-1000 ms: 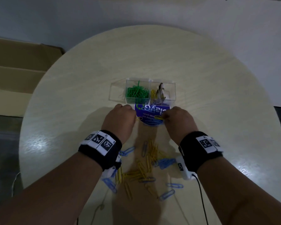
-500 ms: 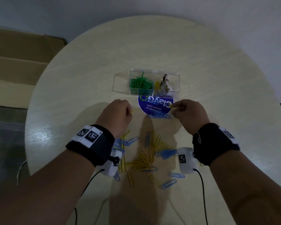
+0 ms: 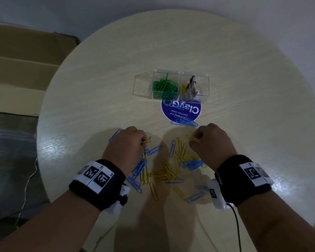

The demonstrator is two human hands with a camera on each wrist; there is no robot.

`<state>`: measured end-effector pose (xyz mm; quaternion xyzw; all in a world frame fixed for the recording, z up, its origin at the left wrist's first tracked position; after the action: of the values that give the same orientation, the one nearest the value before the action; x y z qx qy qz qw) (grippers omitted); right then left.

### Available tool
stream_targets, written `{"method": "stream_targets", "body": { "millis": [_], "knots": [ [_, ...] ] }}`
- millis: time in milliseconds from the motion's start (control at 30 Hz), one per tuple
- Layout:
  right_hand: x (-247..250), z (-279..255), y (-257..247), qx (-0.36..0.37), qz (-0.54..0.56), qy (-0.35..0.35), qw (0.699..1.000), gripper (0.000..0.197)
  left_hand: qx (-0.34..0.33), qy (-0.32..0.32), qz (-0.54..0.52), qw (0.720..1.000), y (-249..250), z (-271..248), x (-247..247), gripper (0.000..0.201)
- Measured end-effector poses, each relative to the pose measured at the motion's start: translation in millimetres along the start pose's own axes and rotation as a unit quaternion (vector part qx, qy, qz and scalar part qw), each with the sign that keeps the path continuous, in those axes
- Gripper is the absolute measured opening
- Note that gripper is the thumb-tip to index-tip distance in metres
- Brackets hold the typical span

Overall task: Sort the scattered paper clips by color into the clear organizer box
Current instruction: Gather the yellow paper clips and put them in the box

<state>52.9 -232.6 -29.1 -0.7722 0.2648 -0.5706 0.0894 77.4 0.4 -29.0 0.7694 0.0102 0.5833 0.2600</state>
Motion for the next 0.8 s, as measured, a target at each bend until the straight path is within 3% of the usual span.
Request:
{"method": "stream_targets", "body": {
  "millis": [100, 200, 300, 467, 567, 700, 800],
  "knots": [
    [0, 0, -5, 0.006, 0.007, 0.003, 1.000, 0.048, 0.009, -0.027, 0.019, 0.999, 4, 7, 2, 0.010],
    [-7, -4, -12, 0.029, -0.031, -0.014, 0.999, 0.044, 0.007, -0.069, 0.088, 0.994, 12, 17, 3, 0.019],
    [-14, -13, -15, 0.027, -0.053, -0.032, 0.998, 0.045, -0.019, -0.069, 0.126, 0.989, 17, 25, 5, 0.022],
    [-23, -27, -13, 0.023, -0.012, -0.033, 0.999, 0.032, -0.009, -0.039, -0.030, 0.999, 8, 31, 4, 0.039],
    [-21, -29, -9, 0.022, 0.004, -0.004, 1.000, 0.037, 0.001, -0.015, -0.082, 0.997, 3, 29, 0, 0.046],
    [-17, -25, 1, 0.011, -0.011, 0.030, 0.999, 0.054, 0.017, 0.014, -0.100, 0.995, 0, 29, 1, 0.053],
    [-16, -20, 3, 0.000, 0.016, 0.025, 1.000, 0.047, 0.010, 0.001, -0.042, 0.999, 0, 32, 3, 0.039]
  ]
}}
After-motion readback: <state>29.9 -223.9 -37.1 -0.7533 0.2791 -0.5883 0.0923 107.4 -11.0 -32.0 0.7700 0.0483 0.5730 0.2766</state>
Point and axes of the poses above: each hand's wrist, its own z-axis towards the middle knuckle, its own x-axis out of the back of the hand, y = z × x, the point moved 5 cm from there along z, towards the middle knuckle, and after that the axes turned 2 degrees about z, right-handed, at the moved point
